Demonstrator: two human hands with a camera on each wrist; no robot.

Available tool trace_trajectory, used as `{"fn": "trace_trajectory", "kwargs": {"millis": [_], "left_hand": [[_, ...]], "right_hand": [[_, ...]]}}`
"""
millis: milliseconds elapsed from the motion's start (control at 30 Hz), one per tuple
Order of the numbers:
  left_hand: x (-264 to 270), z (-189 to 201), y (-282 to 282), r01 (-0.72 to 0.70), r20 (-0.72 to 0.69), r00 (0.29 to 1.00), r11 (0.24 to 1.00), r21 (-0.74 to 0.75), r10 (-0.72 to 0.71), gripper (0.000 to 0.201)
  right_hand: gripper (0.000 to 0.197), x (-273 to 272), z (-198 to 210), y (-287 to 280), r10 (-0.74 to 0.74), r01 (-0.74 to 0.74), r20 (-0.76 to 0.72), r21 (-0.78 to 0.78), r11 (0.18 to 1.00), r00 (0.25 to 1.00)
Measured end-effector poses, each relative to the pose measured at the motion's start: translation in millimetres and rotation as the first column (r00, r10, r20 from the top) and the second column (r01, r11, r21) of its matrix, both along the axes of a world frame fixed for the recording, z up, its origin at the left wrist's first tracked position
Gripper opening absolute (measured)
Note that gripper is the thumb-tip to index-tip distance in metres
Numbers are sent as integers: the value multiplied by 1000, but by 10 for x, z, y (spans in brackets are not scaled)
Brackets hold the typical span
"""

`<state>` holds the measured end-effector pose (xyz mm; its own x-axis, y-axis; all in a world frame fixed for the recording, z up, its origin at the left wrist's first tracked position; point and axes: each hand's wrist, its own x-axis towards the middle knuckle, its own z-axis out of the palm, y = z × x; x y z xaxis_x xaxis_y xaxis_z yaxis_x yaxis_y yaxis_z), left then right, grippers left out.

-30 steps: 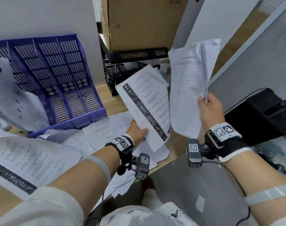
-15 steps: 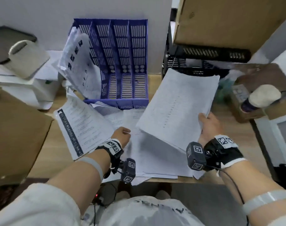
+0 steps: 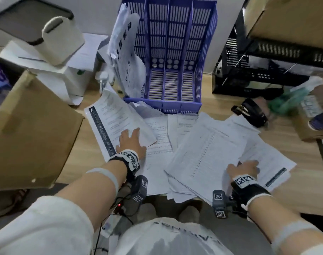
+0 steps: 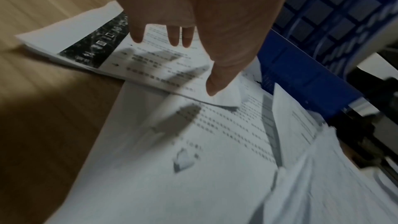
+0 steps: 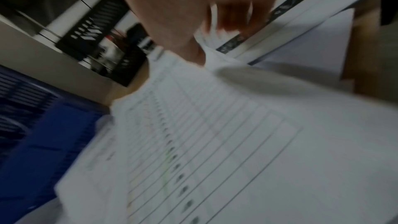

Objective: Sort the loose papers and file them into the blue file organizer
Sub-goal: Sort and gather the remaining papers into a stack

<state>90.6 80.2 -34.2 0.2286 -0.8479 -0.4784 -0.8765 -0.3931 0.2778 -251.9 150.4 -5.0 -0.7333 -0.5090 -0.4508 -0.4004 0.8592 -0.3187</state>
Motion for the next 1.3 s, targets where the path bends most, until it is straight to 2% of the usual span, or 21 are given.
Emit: {"fn": "trace_trajectory", "kwargs": {"millis": [33, 67, 133, 233, 267, 367, 433, 500, 600, 633, 700, 767, 833, 867, 967, 1033, 1067, 1133, 1167, 1267, 1300], "left_hand": [[84, 2, -19, -60, -17, 998, 998, 11, 60, 77], [180, -7, -25, -137, -29, 990, 990, 10, 138, 77], [412, -22, 3, -317, -44, 948, 948, -30, 316, 77], [821, -5, 65, -506, -91, 861, 860, -58, 501, 75], [944, 3, 75, -528, -112, 847, 847, -62, 519, 74], [1203, -18, 90, -518, -202, 848, 847, -120, 490, 64], [1286, -28, 101, -536, -318, 818, 836, -118, 479, 60], [1321, -8, 105, -589, -434, 743, 805, -66, 509, 61], [1403, -23, 97, -660, -598, 573, 748, 69, 561, 65], [1435, -36, 107, -663, -593, 564, 743, 90, 575, 63], [1492, -43, 135, -657, -470, 653, 753, 39, 594, 56], [1532, -32, 172, -623, -261, 767, 777, -87, 586, 48], [1506, 55, 183, -560, -153, 828, 804, -200, 539, 42], [1471, 95, 171, -528, -176, 848, 820, -219, 499, 39], [1279, 185, 113, -435, -399, 847, 889, -143, 350, 28], [1104, 202, 117, -311, -490, 841, 946, -92, 229, 24], [1024, 190, 136, -229, -512, 846, 969, -93, 151, 26], [874, 142, 183, -71, -525, 851, 991, -113, 0, 32], [813, 90, 200, 19, -505, 859, 991, -132, -84, 34], [704, 7, 243, 325, -238, 914, 944, -54, -328, 36], [692, 15, 260, 387, -130, 914, 922, -4, -384, 36]], "right_hand": [[53, 106, 49, -9, -31, 25, -57, -104, 994, 998], [48, 224, 102, -40, -14, 5, -49, -176, 984, 999], [34, 510, 141, -169, 127, -103, 107, -206, 973, 986], [27, 1041, 111, -441, 391, -323, 381, -231, 918, 838], [32, 1242, 100, -538, 449, -372, 442, -253, 893, 777], [64, 1824, 97, -829, 590, -537, 489, -262, 802, 642], [76, 2102, 68, -1027, 615, -589, 507, -234, 773, 605], [71, 2303, 27, -1157, 648, -641, 454, -195, 742, 612], [42, 2505, -40, -1145, 710, -719, 328, -117, 685, 623], [35, 2558, -52, -1083, 725, -737, 323, -108, 667, 609], [33, 2645, -85, -906, 750, -794, 380, -63, 605, 541], [37, 2752, -88, -710, 761, -872, 479, 20, 489, 438], [40, 2863, -102, -552, 763, -923, 542, 69, 378, 353], [41, 2920, -120, -488, 759, -934, 563, 68, 350, 326], [44, 3047, -104, -347, 786, -961, 568, 30, 276, 243], [47, 3042, -81, -336, 819, -968, 526, 35, 249, 230], [48, 3002, -68, -353, 837, -963, 488, 30, 266, 247], [50, 2847, -59, -389, 895, -954, 340, 26, 298, 288], [50, 2749, -56, -396, 926, -960, 253, 46, 277, 280], [53, 2495, -118, -352, 988, -976, 98, 190, 102, 123], [55, 2448, -144, -328, 992, -972, 82, 224, 78, 98]]}}
